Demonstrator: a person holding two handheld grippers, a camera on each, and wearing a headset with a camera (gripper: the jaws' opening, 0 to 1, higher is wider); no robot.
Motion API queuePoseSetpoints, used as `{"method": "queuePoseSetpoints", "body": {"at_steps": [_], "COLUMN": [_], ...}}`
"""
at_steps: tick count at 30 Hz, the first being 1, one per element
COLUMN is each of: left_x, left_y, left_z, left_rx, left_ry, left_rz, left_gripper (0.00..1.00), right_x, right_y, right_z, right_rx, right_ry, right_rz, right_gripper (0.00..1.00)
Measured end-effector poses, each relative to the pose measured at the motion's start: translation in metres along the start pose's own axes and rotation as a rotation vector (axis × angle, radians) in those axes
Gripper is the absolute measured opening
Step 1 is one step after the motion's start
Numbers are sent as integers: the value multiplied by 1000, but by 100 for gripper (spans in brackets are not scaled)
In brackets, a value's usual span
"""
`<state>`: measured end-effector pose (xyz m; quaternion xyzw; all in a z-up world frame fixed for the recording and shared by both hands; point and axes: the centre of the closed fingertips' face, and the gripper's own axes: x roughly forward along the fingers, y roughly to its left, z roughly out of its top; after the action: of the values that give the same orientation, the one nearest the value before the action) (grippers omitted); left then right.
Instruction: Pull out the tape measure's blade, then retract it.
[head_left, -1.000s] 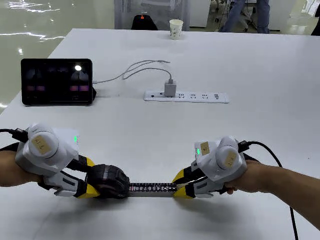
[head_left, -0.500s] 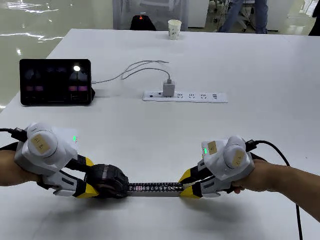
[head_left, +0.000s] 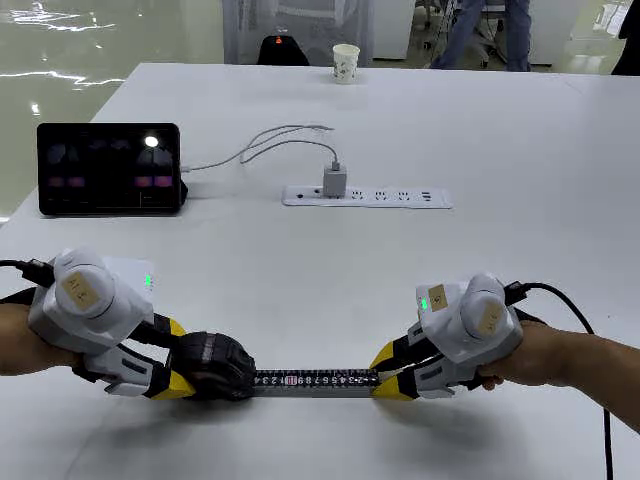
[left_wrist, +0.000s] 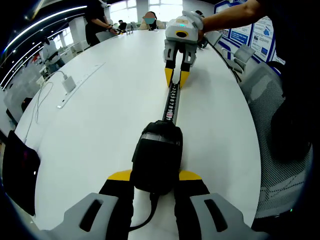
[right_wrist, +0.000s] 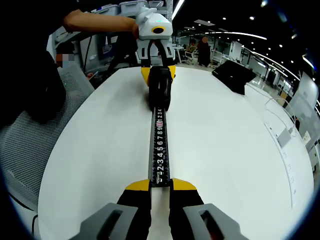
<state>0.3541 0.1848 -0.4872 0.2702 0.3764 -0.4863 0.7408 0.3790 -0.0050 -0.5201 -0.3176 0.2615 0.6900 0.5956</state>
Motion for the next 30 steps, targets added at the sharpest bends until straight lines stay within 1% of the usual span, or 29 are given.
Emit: {"method": "queuePoseSetpoints", "body": {"at_steps": [5,13,30], "left_x": [0,0,0], "left_y": [0,0,0], "left_z": [0,0,0], "left_rx": [1,0,2], "left_ry": [2,1,5], "left_rz": [-1,-1,-4], "left_gripper": [25,25,25], "right_x": [-6,-14,-31], "right_y": [0,1,1], "right_z": [-7,-16,-36], "right_rx": [0,13,16], "right_ry": [21,33,83], "right_rz": [1,2,3], "right_gripper": [9,9,9]}}
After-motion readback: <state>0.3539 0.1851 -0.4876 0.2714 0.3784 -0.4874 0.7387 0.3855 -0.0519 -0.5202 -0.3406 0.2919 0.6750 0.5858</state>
